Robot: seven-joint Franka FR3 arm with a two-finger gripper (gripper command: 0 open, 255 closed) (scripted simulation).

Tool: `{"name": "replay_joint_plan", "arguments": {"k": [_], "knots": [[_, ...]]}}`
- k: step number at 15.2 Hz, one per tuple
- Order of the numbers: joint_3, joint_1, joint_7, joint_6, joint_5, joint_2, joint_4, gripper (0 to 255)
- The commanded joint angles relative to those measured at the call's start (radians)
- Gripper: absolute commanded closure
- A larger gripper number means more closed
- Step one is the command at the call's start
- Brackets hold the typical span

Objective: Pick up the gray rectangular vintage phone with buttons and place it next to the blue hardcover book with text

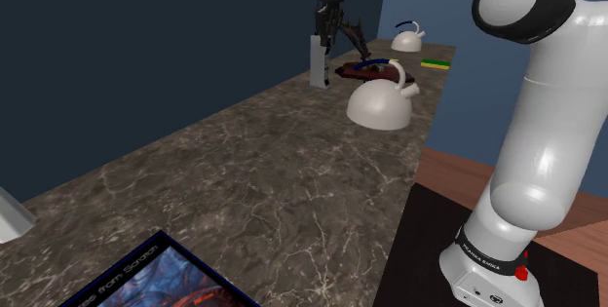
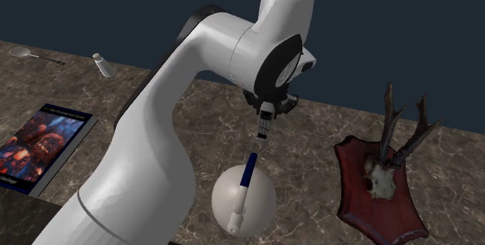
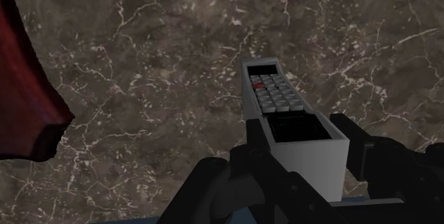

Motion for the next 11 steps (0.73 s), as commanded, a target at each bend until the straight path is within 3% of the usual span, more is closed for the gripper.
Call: {"name": "replay_joint_plan", "arguments": {"k": [1,11], "knots": [[0.0,-0.001,0.0,-0.036,0.002,0.015,0.052,255],[-0.004,-0.018,-0.005,-0.225,0.021,0.131,0.356,255]]}}
